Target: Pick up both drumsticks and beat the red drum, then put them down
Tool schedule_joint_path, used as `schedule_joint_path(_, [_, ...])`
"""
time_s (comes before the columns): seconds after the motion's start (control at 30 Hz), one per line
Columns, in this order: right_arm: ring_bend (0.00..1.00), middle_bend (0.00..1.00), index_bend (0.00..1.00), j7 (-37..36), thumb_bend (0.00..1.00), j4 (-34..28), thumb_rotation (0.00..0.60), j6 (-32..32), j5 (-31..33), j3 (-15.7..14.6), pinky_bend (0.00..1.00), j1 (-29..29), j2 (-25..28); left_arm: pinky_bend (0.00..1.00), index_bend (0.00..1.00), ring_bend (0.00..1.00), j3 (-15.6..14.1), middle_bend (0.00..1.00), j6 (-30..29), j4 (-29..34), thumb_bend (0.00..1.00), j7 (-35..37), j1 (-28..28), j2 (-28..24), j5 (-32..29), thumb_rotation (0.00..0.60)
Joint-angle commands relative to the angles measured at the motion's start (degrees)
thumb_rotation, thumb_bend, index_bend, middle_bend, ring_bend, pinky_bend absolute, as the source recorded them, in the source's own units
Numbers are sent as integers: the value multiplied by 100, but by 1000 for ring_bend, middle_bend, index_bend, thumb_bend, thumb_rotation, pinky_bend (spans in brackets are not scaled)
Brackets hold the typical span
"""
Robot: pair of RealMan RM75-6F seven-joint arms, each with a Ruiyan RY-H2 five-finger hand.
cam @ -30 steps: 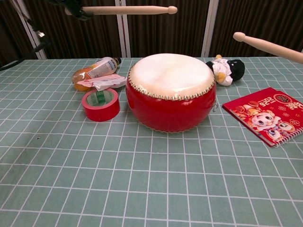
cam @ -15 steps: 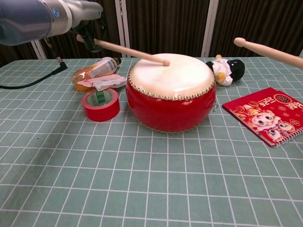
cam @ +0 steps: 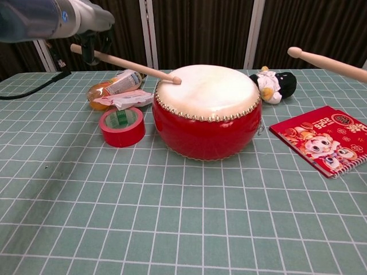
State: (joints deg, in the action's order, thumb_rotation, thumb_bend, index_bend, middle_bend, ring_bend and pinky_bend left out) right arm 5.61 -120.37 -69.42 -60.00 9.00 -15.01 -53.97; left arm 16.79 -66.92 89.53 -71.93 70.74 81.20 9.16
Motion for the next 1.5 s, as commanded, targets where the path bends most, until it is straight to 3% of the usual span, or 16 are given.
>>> schedule_joint_path(0.03, [1000, 1000, 1000, 21, 921, -5, 600, -49, -45, 3, 1000, -4, -26, 1000, 767, 1000, 515, 1000, -25, 963, 641, 1964, -550, -928, 678, 600])
schedule_joint_path(0.23, [1000, 1000, 1000, 51, 920, -102, 600, -19, -17, 133, 1000, -136, 3, 1000, 763, 1000, 581, 1000, -145, 1721, 639, 2874, -1206, -1566, 1135, 600])
schedule_joint_path(0.43, [1000, 1000, 1000, 442, 920, -171, 600, 697, 256, 389, 1000, -758, 393, 1000, 763, 1000, 290, 1000, -86, 2117, 637, 3581, -1929, -2184, 1716, 600])
schedule_joint_path(0.7, [1000, 1000, 1000, 1226, 920, -285, 600, 1302, 1885, 863, 1000, -1887, 739, 1000, 763, 1000, 112, 1000, 411, 2094, 637, 4713, -2603, -2643, 2395, 600])
schedule_joint_path(0.93, [1000, 1000, 1000, 1888, 920, 52, 600, 1238, 3232, 876, 1000, -2734, 453, 1000, 763, 1000, 171, 1000, 515, 2069, 636, 6067, -3213, -2820, 3202, 600])
schedule_joint_path(1.1, [1000, 1000, 1000, 2136, 920, 348, 600, 1080, 3820, 834, 1000, -3078, 236, 1000, 764, 1000, 99, 1000, 445, 1926, 637, 6497, -3472, -2817, 3691, 600])
schedule_joint_path(1.37, [1000, 1000, 1000, 1408, 920, 471, 600, 1444, 4732, 1391, 1000, -3297, 460, 1000, 764, 1000, 117, 1000, 297, 2003, 636, 6815, -3687, -2907, 3994, 600])
schedule_joint_path(1.5, [1000, 1000, 1000, 1309, 920, 526, 600, 1607, 4658, 1378, 1000, -3305, 523, 1000, 764, 1000, 109, 1000, 354, 1934, 636, 6863, -3697, -2893, 4005, 600])
